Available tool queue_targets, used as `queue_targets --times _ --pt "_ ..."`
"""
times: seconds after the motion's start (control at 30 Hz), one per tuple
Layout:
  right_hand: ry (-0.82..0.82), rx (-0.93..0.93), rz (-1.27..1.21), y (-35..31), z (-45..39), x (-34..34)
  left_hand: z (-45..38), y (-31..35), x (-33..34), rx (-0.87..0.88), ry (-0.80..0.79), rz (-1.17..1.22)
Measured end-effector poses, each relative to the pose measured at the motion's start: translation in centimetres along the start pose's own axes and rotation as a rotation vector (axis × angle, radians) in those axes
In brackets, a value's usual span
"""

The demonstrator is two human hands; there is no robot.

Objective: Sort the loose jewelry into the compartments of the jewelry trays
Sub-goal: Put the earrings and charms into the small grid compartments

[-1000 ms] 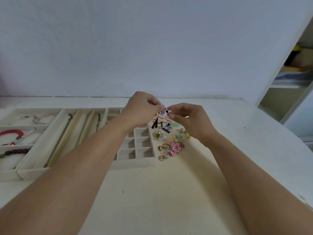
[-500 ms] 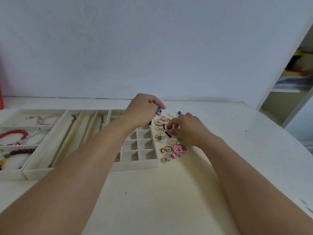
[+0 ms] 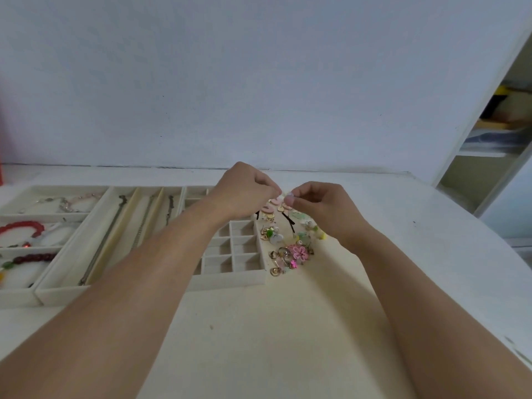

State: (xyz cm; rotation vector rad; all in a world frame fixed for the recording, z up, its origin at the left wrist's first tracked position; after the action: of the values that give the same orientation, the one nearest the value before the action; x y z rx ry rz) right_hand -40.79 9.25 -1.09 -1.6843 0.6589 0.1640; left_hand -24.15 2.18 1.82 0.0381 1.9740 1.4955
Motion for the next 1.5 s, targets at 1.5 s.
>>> queue_targets --times 1.5 --pt "-0.096 0.077 -0.232 -0.74 0.57 0.55 0.04 0.54 -0.76 0.013 0.051 0.094"
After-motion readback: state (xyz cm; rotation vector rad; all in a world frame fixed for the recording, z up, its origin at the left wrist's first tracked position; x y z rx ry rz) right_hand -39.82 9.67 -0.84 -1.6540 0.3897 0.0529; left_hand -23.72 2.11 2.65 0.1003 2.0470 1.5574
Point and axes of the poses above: each hand's wrist, its own z-axis away from the middle knuckle, its own x-axis out of the palm, y = z × x, the point moved 5 cm from there along -z, towards the middle knuckle, and after that the axes turned 5 degrees about z, right-handed, at the moved point
